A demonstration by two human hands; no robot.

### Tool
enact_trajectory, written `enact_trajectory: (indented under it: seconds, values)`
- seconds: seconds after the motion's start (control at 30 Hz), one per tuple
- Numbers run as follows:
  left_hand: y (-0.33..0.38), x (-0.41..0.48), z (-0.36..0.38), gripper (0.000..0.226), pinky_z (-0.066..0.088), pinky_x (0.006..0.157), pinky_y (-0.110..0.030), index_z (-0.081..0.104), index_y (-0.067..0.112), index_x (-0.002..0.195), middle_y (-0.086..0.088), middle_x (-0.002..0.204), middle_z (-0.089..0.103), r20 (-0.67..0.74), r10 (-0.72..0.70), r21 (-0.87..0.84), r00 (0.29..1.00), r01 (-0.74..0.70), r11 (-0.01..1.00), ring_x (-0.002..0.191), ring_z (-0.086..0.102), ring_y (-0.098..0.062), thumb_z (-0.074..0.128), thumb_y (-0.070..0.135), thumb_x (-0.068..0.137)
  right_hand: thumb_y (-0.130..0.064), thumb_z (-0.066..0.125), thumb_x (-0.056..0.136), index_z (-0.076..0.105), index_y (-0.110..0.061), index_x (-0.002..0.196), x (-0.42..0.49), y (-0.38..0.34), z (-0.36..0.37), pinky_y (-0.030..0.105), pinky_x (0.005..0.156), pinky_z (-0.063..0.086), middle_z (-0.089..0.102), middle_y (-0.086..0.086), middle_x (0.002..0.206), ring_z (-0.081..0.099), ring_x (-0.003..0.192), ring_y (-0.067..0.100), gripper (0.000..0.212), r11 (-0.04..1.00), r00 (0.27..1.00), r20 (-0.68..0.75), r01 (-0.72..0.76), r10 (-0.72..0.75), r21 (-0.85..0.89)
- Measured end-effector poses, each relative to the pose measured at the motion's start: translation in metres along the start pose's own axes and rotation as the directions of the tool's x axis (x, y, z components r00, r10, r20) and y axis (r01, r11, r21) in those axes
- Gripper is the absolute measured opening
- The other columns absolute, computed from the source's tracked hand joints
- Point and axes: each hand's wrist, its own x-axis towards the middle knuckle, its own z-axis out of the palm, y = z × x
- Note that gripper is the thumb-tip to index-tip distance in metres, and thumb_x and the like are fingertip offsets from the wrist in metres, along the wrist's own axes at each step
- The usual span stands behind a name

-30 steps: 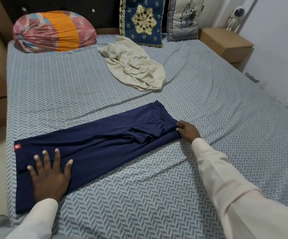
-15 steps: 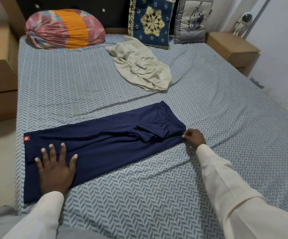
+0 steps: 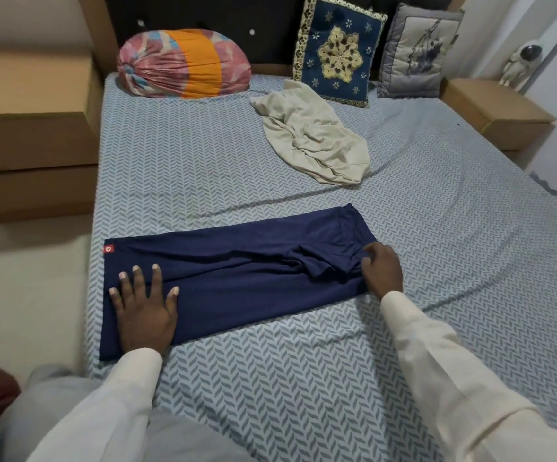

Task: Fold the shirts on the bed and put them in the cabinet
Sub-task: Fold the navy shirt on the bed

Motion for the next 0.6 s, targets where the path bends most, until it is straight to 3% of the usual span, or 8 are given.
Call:
enact_trajectory:
  seconds: [0.1, 0.2, 0.3, 0.47, 0.6]
  values:
    - [-0.002, -0.007, -0.014, 0.068, 0.025, 0.108, -0.061, 0.037, 0.007, 0.147, -0.030, 0.148, 0.034, -0.063, -0.185, -0.106, 0.981, 0.178, 0.978, 0.136, 0.030, -0.048, 0.051, 0.040, 0.089, -0.018, 0.052, 0.077, 0.061, -0.011, 0.101, -0.011, -0.052, 0.029, 0.041, 0.089, 0.043, 0.062, 0.016, 0.099, 0.056, 0.096, 0.038, 0.026, 0.992, 0.993, -0.001, 0.120, -0.120, 0.045]
    - [-0.009, -0.021, -0.034, 0.082, 0.035, 0.100, -0.058, 0.028, 0.005, 0.150, -0.031, 0.141, 0.038, 0.017, -0.351, -0.186, 0.936, 0.348, 0.919, 0.125, 0.038, -0.047, 0.069, 0.028, 0.082, -0.022, 0.054, 0.078, 0.062, -0.012, 0.103, -0.033, -0.107, 0.062, 0.042, 0.088, 0.041, 0.062, 0.015, 0.098, 0.055, 0.093, 0.038, 0.028, 0.946, 0.945, 0.045, 0.322, -0.323, 0.023]
    - [-0.022, -0.039, -0.048, 0.087, 0.038, 0.097, -0.053, 0.020, 0.007, 0.150, -0.028, 0.137, 0.040, 0.163, -0.449, -0.166, 0.879, 0.473, 0.865, 0.122, 0.040, -0.045, 0.069, 0.033, 0.083, -0.026, 0.052, 0.079, 0.065, -0.013, 0.109, -0.058, -0.163, 0.095, 0.045, 0.086, 0.046, 0.061, 0.014, 0.101, 0.053, 0.092, 0.038, 0.035, 0.877, 0.869, 0.126, 0.481, -0.479, 0.018]
    - [-0.044, -0.042, -0.058, 0.063, 0.046, 0.095, -0.048, 0.041, 0.000, 0.126, -0.026, 0.129, 0.047, 0.291, -0.522, -0.181, 0.802, 0.582, 0.793, 0.118, 0.049, -0.043, 0.071, 0.037, 0.084, -0.029, 0.053, 0.086, 0.066, -0.013, 0.100, -0.103, -0.254, 0.140, 0.042, 0.080, 0.043, 0.061, 0.013, 0.096, 0.054, 0.092, 0.037, 0.025, 0.780, 0.739, 0.301, 0.626, -0.603, 0.027]
    - [-0.053, -0.037, -0.060, 0.058, 0.049, 0.094, -0.048, 0.043, 0.000, 0.120, -0.023, 0.126, 0.057, 0.352, -0.526, -0.271, 0.774, 0.622, 0.735, 0.115, 0.054, -0.041, 0.071, 0.034, 0.082, -0.033, 0.056, 0.093, 0.065, -0.011, 0.099, -0.140, -0.312, 0.162, 0.041, 0.082, 0.040, 0.059, 0.015, 0.102, 0.053, 0.098, 0.037, 0.025, 0.698, 0.628, 0.377, 0.712, -0.680, 0.075]
